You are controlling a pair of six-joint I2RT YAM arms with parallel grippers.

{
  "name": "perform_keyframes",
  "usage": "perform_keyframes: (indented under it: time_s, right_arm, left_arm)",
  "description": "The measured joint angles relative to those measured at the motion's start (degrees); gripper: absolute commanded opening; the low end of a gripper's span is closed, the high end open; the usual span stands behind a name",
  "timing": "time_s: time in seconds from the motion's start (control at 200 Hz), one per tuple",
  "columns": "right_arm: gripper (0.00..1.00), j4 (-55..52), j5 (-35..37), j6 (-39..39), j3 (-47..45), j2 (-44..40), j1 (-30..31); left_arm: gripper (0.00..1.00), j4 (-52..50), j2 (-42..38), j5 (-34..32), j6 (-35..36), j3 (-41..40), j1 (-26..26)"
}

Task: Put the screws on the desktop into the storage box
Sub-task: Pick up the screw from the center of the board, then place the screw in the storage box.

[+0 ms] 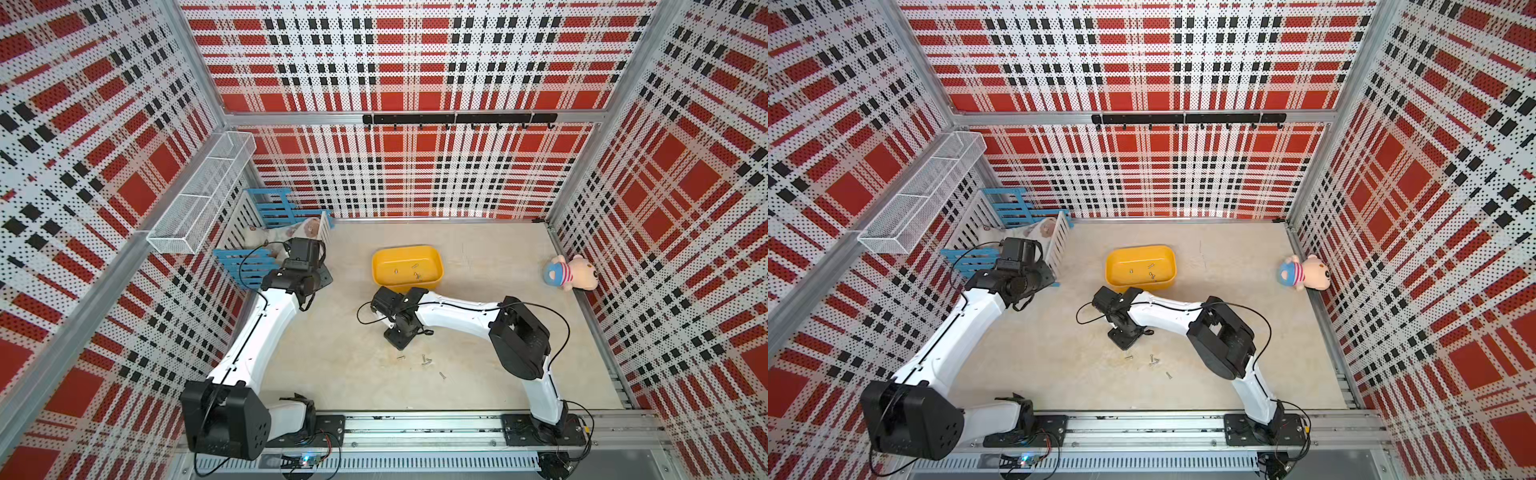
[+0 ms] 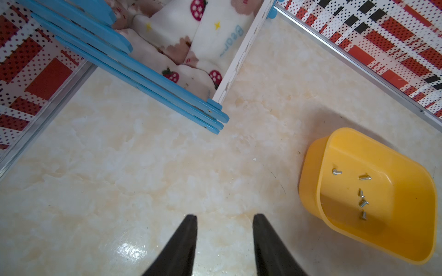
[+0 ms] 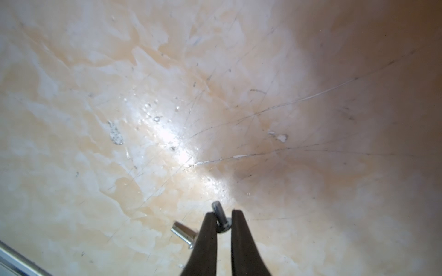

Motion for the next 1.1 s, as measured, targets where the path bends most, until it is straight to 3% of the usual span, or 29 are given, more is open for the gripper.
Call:
perform_keyframes:
  time_s: [0.2, 0.521, 0.872, 1.102]
  right_arm:
    - [0.00, -2.40, 2.78, 0.42, 3.91, -3.85, -2.01]
    - [0.00, -5.53, 6.45, 0.28, 18.21, -3.21, -12.87]
    - [0.00, -7.52, 6.16, 0.98, 37.44, 14.34, -18.69]
    - [0.00, -9.01, 5.51, 2.05, 42.27, 20.96, -20.81]
  left_arm:
    - [0.45, -0.02, -0.04, 0.00, -0.02, 0.00, 0.00]
    - [0.45, -0.02, -0.52, 0.24, -0.07, 0.00, 0.00]
    - [0.45, 0.00, -1.01, 0.20, -0.48, 0.00, -1.38]
    - [0.45, 0.00, -1.05, 0.17, -1.11, 0.00, -2.75]
